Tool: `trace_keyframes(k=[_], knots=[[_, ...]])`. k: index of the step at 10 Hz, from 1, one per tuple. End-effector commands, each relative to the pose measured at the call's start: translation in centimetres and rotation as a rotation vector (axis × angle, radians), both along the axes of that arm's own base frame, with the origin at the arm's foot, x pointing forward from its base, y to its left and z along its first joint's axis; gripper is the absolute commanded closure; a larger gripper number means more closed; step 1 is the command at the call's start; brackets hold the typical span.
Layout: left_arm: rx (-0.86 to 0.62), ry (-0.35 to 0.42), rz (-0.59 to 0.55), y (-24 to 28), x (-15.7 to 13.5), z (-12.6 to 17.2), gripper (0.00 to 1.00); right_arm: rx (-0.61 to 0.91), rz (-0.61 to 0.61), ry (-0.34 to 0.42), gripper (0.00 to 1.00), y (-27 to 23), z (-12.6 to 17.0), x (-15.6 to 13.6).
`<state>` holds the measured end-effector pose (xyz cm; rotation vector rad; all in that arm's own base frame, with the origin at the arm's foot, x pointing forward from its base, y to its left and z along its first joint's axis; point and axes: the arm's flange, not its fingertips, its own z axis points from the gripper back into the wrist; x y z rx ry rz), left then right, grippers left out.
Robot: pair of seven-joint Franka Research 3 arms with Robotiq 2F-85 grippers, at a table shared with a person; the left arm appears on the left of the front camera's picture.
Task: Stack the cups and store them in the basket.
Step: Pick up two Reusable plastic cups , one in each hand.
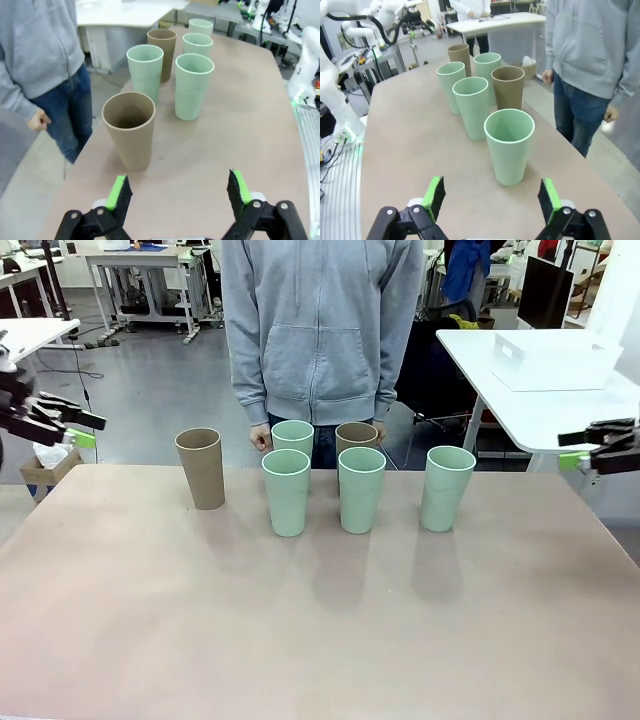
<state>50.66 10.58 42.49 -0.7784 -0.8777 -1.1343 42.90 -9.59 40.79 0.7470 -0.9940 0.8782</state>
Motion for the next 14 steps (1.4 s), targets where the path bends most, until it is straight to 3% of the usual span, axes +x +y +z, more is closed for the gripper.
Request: trace_keyframes(k=[1,3,5,6,10,11,12,14], knots=[[-0.101,-0.094,-0.079,0.4,1.9,-3.0,0.00,0.059,0.028,-0.059,0.00,0.8,-3.4,1.7],[-0.163,-0.140,-0.080,0.0,3.9,-6.7,0.00,0.094,0.044,-0.092,0.00,1.7,-6.5,2.4],[-0.221,-0.121,-0.056,-0.3,5.3,-8.7,0.00,0.100,0.051,-0.141,0.00,2.6,-8.9,2.7],[-0.139,-0.119,-0.060,-0.4,3.6,-8.1,0.00,0.081,0.044,-0.062,0.00,2.4,-7.4,1.9],[-0.139,-0.119,-0.060,-0.4,3.6,-8.1,0.00,0.081,0.044,-0.062,0.00,2.4,-7.4,1.9],[-0.154,-0.123,-0.060,-0.3,4.3,-8.4,0.00,0.082,0.044,-0.084,0.00,2.3,-8.1,2.0],[-0.196,-0.105,-0.081,-0.3,6.2,-10.0,0.00,0.117,0.058,-0.072,0.00,2.7,-9.1,3.5],[-0.256,-0.126,-0.114,0.0,7.3,-11.7,0.00,0.148,0.089,-0.076,0.00,3.2,-10.9,5.8]])
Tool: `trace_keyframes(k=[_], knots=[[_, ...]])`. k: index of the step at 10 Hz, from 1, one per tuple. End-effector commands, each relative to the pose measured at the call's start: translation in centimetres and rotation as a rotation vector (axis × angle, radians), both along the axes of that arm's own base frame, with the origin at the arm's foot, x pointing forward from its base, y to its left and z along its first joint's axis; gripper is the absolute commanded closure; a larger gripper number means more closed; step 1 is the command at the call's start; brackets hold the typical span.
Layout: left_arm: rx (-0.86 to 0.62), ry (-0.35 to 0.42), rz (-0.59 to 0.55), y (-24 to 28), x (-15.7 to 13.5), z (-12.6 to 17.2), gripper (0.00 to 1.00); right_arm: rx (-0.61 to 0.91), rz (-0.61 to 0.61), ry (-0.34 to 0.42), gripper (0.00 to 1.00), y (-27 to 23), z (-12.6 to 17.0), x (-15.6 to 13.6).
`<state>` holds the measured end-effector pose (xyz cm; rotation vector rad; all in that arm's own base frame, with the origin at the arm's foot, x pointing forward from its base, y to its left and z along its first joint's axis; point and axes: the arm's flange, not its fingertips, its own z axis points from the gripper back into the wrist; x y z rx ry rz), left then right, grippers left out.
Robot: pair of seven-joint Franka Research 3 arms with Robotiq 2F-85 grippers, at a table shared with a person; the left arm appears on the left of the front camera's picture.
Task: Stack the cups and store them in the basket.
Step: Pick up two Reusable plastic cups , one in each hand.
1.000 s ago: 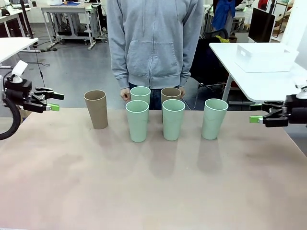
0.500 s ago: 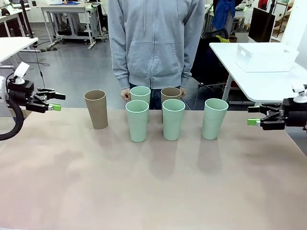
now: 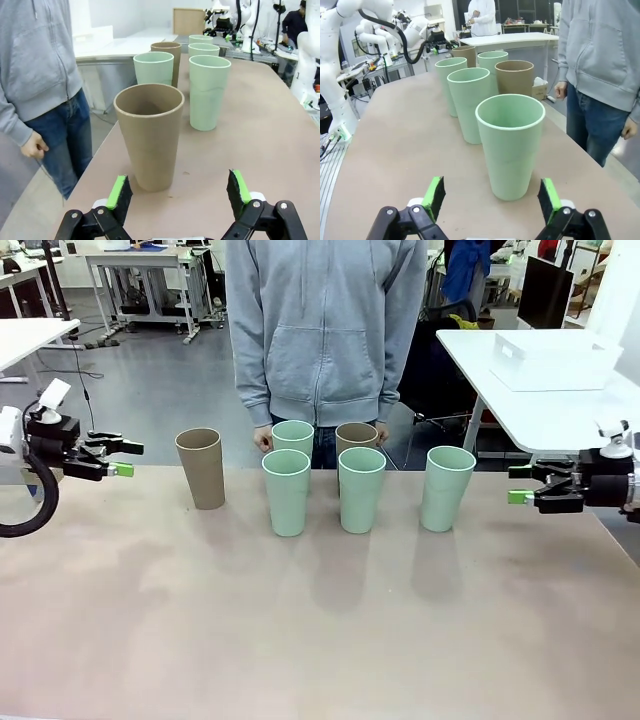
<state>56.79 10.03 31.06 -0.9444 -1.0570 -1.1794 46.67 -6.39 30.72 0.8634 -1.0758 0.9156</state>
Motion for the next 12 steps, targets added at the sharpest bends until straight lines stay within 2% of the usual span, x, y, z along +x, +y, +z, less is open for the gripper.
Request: trace_keyframes(k=[1,3,5,8,9,12], knots=[[-0.115,-0.053,-0.043,0.3,1.9,-1.4,0.00,0.062,0.035,-0.009,0.00,0.3,-2.1,3.1],[-0.127,-0.015,-0.063,-0.6,3.4,-3.9,0.00,0.098,0.091,-0.025,0.00,1.4,-4.0,4.8],[-0.156,-0.014,-0.092,-1.7,3.9,-5.4,0.00,0.131,0.148,-0.056,0.00,2.2,-6.1,6.3],[-0.204,-0.023,-0.130,-2.6,4.3,-6.5,0.00,0.177,0.187,-0.089,0.00,2.7,-7.4,6.8],[-0.224,-0.008,-0.146,-2.7,4.3,-6.8,0.00,0.183,0.187,-0.088,0.00,2.9,-7.7,7.0],[-0.240,-0.030,-0.164,-3.6,5.1,-7.0,0.00,0.212,0.172,-0.071,0.00,3.0,-8.0,8.2]])
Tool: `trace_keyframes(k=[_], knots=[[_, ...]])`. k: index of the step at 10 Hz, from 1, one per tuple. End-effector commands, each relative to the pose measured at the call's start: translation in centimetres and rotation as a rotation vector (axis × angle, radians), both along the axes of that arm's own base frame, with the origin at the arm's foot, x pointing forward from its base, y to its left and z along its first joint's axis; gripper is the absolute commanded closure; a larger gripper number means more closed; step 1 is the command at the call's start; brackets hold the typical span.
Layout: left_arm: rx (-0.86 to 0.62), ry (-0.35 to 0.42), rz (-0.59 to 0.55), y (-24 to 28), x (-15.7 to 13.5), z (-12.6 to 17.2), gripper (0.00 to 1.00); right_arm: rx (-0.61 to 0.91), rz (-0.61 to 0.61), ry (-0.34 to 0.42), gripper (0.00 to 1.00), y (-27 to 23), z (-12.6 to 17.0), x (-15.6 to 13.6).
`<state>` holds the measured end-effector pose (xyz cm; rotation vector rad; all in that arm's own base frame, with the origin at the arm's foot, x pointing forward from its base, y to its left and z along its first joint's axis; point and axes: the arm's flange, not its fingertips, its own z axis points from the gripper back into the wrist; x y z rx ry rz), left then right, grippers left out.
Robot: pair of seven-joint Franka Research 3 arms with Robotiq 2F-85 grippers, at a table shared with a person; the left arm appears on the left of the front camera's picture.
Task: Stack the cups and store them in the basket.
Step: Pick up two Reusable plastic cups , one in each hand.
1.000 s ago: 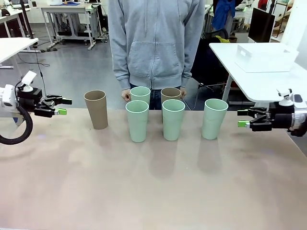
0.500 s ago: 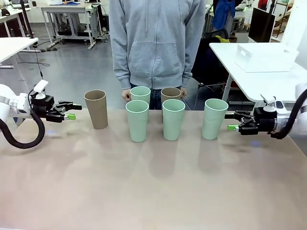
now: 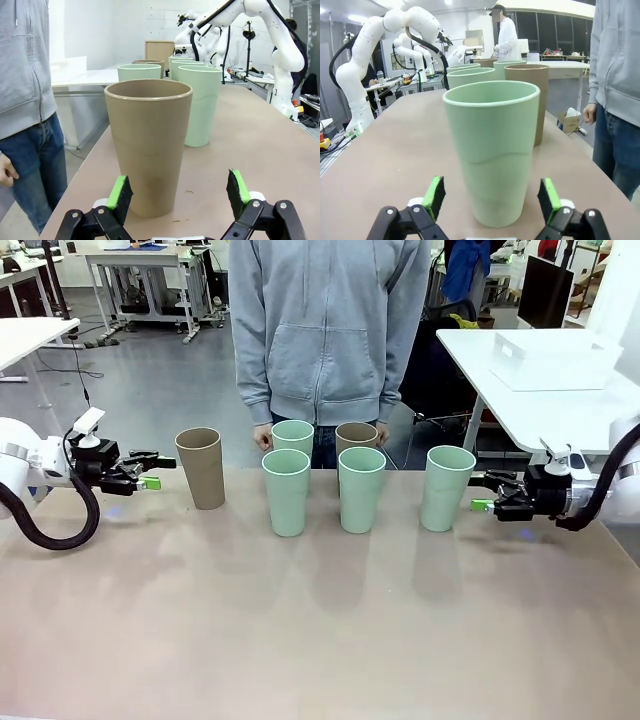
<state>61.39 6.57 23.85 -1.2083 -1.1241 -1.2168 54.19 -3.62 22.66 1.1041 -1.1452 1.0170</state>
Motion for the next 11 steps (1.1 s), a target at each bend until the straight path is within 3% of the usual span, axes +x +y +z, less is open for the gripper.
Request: trace_keyframes(k=[1,7,11], knots=[[-0.049,-0.039,-0.006,-0.5,0.7,0.2,0.00,0.046,-0.014,-0.009,0.00,0.4,0.0,1.0],[-0.041,-0.050,0.090,-2.7,1.6,-0.6,0.00,0.088,-0.034,0.017,0.00,0.2,-0.1,0.9],[-0.049,-0.044,0.077,-3.7,1.8,-0.8,0.00,0.096,-0.032,0.026,0.00,1.0,-0.4,0.7]])
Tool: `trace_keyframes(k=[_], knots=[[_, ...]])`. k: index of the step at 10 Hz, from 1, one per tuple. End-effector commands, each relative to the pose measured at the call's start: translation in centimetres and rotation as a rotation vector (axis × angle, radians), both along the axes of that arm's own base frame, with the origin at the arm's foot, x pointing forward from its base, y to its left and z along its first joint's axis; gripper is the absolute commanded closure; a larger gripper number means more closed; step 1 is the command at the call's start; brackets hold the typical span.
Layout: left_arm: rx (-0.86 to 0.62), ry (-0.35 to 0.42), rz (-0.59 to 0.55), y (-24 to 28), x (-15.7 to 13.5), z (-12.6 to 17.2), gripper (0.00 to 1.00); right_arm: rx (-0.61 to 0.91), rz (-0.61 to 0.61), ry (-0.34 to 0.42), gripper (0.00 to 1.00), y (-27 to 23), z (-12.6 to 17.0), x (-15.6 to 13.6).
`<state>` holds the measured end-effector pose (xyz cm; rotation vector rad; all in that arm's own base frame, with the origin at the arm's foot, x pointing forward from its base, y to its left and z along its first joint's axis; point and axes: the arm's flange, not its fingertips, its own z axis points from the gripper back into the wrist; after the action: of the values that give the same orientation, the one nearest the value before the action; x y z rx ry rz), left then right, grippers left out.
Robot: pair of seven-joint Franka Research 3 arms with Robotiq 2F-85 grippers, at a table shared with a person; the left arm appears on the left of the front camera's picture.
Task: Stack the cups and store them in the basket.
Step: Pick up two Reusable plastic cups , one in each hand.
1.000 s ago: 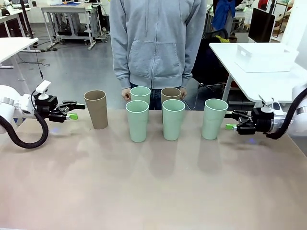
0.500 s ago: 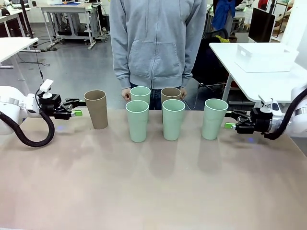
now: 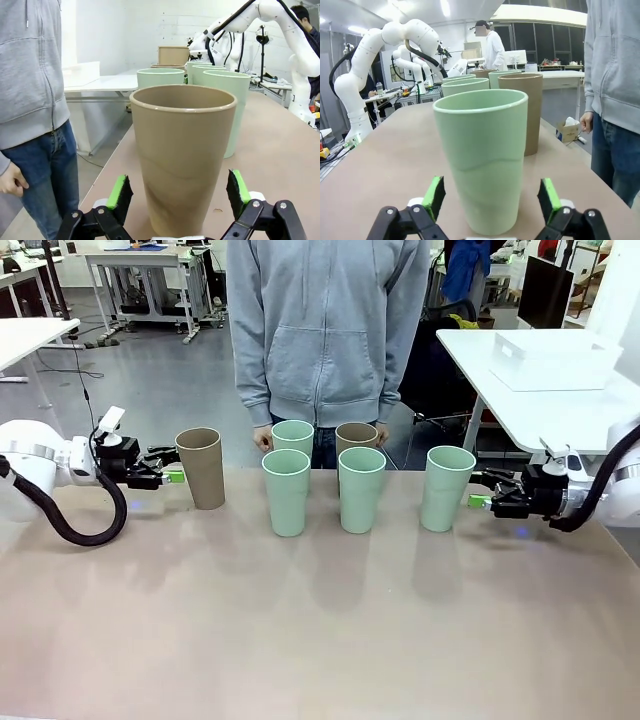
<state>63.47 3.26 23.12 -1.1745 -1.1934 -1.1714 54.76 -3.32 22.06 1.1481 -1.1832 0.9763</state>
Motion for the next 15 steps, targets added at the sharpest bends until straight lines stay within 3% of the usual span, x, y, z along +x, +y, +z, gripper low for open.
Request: trace_keyframes(k=[1,15], knots=[[-0.020,-0.018,0.004,-0.7,-0.3,0.0,0.00,0.038,-0.020,0.023,0.00,0.9,0.1,0.1],[-0.014,-0.014,-0.032,-4.1,-0.3,0.5,0.00,0.039,0.023,0.083,0.00,5.4,-0.5,1.2]])
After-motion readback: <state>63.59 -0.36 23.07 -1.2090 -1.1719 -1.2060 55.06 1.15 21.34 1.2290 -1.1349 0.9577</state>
